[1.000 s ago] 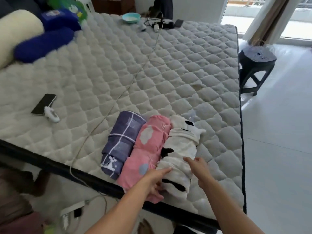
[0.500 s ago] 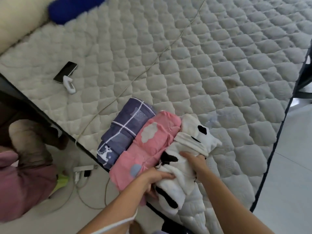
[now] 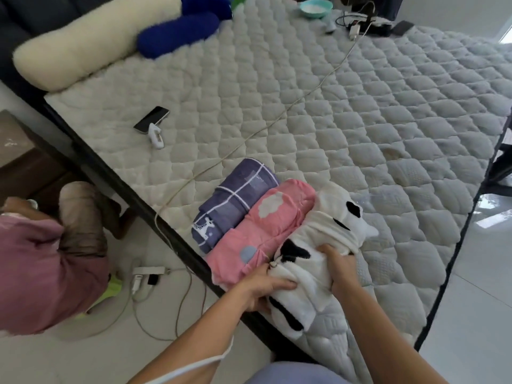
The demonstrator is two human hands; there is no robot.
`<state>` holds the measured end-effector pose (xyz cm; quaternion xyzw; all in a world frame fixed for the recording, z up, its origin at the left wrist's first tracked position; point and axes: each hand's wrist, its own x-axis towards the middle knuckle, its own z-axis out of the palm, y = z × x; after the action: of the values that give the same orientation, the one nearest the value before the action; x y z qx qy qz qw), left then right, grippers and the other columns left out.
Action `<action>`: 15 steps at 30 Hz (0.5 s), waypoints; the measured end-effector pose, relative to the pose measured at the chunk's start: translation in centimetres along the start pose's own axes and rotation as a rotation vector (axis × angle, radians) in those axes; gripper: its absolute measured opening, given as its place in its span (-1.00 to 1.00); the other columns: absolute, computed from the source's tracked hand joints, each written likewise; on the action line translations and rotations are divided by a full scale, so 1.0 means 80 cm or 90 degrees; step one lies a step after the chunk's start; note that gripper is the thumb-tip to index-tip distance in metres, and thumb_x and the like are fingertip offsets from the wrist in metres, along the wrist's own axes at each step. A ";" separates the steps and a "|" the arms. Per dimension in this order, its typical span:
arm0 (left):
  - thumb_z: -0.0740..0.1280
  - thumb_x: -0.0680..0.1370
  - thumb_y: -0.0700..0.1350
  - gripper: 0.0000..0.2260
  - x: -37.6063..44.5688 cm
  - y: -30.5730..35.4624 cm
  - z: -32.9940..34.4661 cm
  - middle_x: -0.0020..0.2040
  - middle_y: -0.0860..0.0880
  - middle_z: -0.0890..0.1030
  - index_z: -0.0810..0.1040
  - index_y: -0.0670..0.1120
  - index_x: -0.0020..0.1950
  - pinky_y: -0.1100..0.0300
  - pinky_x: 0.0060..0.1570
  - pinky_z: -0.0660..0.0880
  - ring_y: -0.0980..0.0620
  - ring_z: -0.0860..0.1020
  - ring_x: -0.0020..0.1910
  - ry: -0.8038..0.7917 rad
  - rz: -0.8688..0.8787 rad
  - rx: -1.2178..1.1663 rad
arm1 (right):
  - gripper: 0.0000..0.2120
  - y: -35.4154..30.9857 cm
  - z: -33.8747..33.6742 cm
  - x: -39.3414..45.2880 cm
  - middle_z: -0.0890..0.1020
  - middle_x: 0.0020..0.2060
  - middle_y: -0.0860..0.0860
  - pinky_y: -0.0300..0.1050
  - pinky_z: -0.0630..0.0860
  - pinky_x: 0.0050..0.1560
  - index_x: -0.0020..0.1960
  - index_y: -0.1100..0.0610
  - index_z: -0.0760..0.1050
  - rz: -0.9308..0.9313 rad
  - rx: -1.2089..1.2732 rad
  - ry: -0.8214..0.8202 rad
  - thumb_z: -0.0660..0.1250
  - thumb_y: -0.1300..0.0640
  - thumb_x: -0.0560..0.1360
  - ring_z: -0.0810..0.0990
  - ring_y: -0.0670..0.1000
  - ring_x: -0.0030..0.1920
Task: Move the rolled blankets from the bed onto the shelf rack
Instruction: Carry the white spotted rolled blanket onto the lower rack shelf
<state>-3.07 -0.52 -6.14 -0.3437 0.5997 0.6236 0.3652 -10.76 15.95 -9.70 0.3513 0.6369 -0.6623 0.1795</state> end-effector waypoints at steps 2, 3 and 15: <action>0.56 0.33 -0.06 -0.49 -0.021 -0.021 -0.013 0.16 -0.05 0.63 0.49 0.08 0.24 -0.15 0.10 0.56 -0.11 0.57 0.14 0.016 0.037 -0.008 | -0.27 0.009 0.004 -0.026 0.58 0.15 0.04 0.19 0.51 0.21 0.31 0.05 0.37 -0.025 0.004 -0.008 0.50 0.06 0.16 0.56 0.11 0.11; 0.58 0.29 -0.03 -0.44 -0.034 -0.032 -0.021 0.18 -0.05 0.62 0.49 0.09 0.25 -0.18 0.11 0.55 -0.12 0.56 0.16 0.024 0.052 -0.022 | -0.25 0.015 0.007 -0.043 0.58 0.16 0.04 0.19 0.51 0.22 0.31 0.05 0.38 -0.042 0.007 -0.017 0.51 0.05 0.15 0.56 0.11 0.13; 0.51 0.39 -0.16 -0.57 -0.238 -0.282 -0.133 0.09 -0.05 0.62 0.48 0.03 0.20 -0.04 0.08 0.56 -0.12 0.56 0.13 0.172 0.170 -0.247 | -0.20 0.139 0.105 -0.307 0.52 0.25 0.00 0.14 0.46 0.29 0.40 -0.01 0.27 -0.244 -0.175 -0.296 0.53 0.07 0.24 0.51 0.10 0.22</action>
<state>25.89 -11.64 -1.33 -0.4048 0.5523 0.7182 0.1235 11.78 1.25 -1.11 0.0373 0.7169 -0.6542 0.2380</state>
